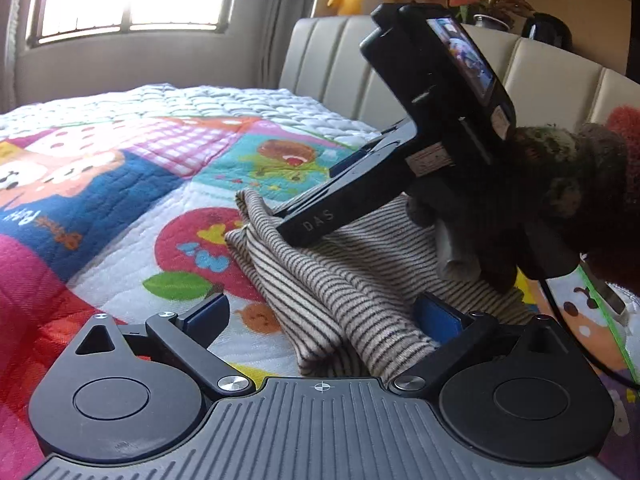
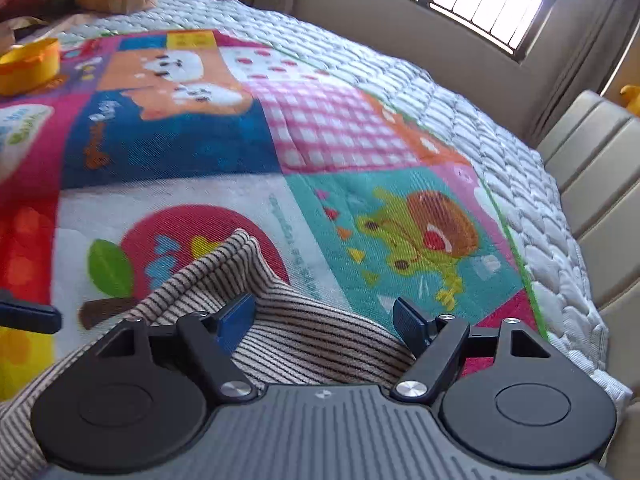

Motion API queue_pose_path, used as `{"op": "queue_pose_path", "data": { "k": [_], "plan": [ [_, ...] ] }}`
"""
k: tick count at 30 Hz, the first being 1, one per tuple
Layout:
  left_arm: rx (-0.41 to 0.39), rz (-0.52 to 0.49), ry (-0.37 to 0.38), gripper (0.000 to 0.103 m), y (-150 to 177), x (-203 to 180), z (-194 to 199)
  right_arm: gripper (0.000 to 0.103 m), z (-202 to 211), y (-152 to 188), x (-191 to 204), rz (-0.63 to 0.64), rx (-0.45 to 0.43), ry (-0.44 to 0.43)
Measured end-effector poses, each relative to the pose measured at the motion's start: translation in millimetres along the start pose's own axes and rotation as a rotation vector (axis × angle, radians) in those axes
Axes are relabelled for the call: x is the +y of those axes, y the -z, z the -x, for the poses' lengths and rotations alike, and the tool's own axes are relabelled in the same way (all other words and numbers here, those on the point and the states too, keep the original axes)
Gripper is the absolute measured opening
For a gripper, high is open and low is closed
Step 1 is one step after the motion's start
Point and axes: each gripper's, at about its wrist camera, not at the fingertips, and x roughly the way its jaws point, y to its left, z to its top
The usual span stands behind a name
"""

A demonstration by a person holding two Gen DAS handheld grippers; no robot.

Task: Fold clothes
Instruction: 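Release the sweater with both tools and pull them back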

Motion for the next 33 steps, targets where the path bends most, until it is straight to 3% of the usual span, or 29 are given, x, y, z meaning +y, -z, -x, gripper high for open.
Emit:
{"op": "queue_pose_path", "data": {
  "k": [5, 8, 11, 13, 17, 21, 25, 28, 31, 33],
  "plan": [
    [0.0, -0.015, 0.014, 0.103, 0.6, -1.9, 0.0, 0.083, 45.5, 25.9, -32.0, -0.166, -0.089, -0.063],
    [0.005, -0.013, 0.018, 0.103, 1.3, -1.6, -1.2, 0.089, 75.6, 65.3, -53.1, -0.354, -0.133, -0.137],
    [0.006, -0.021, 0.019, 0.103, 1.5, -2.3, -2.4, 0.09, 79.1, 106.5, -58.9, -0.483, -0.112, -0.198],
    [0.0, -0.036, 0.017, 0.103, 2.0, -4.4, -2.5, 0.089, 74.3, 125.9, -59.7, -0.577, -0.112, -0.266],
    [-0.031, -0.049, -0.001, 0.1, 1.5, -5.1, 0.5, 0.074, 63.8, 137.1, -57.3, -0.684, -0.142, -0.352],
    [-0.038, -0.038, -0.066, 0.1, 0.9, -0.7, -1.5, 0.075, 52.1, 125.5, -45.4, -0.626, -0.197, -0.327],
    [-0.034, -0.023, -0.066, 0.101, 0.5, 1.7, -4.6, 0.082, 47.6, 137.4, -41.3, -0.628, -0.292, -0.304],
    [-0.044, -0.015, -0.065, 0.103, 2.2, 1.3, -6.9, 0.094, 62.4, 151.1, -38.9, -0.688, -0.36, -0.189],
    [-0.055, -0.01, -0.06, 0.103, 6.1, 1.3, -10.0, 0.103, 86.1, 177.1, -38.8, -0.843, -0.407, -0.026],
    [-0.065, -0.009, -0.059, 0.103, 9.9, 0.1, -8.3, 0.103, 96.1, 196.7, -40.3, -0.927, -0.374, -0.029]
  ]
}}
